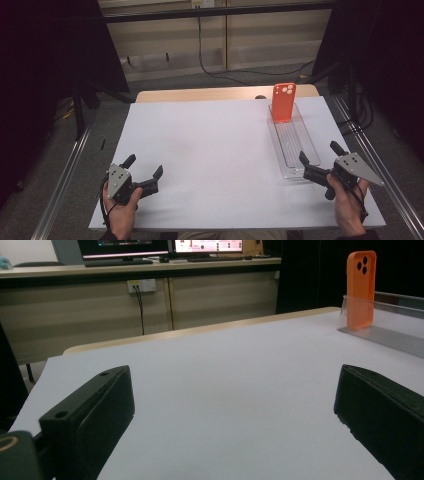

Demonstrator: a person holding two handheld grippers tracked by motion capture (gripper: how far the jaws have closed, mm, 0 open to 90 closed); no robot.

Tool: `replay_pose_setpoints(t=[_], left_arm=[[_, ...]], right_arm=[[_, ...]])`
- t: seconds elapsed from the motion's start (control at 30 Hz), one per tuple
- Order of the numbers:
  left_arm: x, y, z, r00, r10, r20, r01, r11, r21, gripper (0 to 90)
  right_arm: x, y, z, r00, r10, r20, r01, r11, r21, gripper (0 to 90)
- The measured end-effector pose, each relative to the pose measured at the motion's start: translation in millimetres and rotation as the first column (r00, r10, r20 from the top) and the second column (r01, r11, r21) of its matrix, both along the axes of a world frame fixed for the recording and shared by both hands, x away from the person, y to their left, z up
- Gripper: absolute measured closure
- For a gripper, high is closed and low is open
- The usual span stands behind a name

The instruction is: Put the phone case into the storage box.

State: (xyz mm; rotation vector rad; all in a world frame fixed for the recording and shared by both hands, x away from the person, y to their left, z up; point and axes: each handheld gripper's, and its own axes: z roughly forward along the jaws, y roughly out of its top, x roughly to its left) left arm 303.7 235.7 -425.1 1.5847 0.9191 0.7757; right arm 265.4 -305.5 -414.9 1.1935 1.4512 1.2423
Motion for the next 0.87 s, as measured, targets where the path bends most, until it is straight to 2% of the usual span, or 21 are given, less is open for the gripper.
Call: replay_pose_setpoints(t=[0.23,0.33,0.5,0.87], left_arm=[[-1.0,-0.1,0.1,1.0000,0.003,0.005,-0.003,1.0000,-0.001,2.7],[-2.1,-0.4,-0.3,0.9999,0.008,0.009,-0.008,0.9998,0.017,2.9],[-4.1,0.5,-0.2,0.9999,0.011,0.004,-0.011,0.9999,0.013,2.8],[0.0,2.8,-1.3,0.9996,0.017,-0.021,-0.017,0.9999,0.002,2.5]], right_arm=[[-10.2,-3.5,-7.1,0.9999,-0.011,-0.013,0.011,1.000,0.003,0.0],[-12.0,-5.4,-10.7,0.9990,-0.011,-0.043,0.012,0.999,0.030,0.0],[-14.7,-6.5,-14.3,0.9981,-0.018,-0.059,0.019,1.000,0.023,0.0],[-12.8,-5.1,-14.2,0.9989,0.010,-0.045,-0.010,1.000,0.020,0.0]])
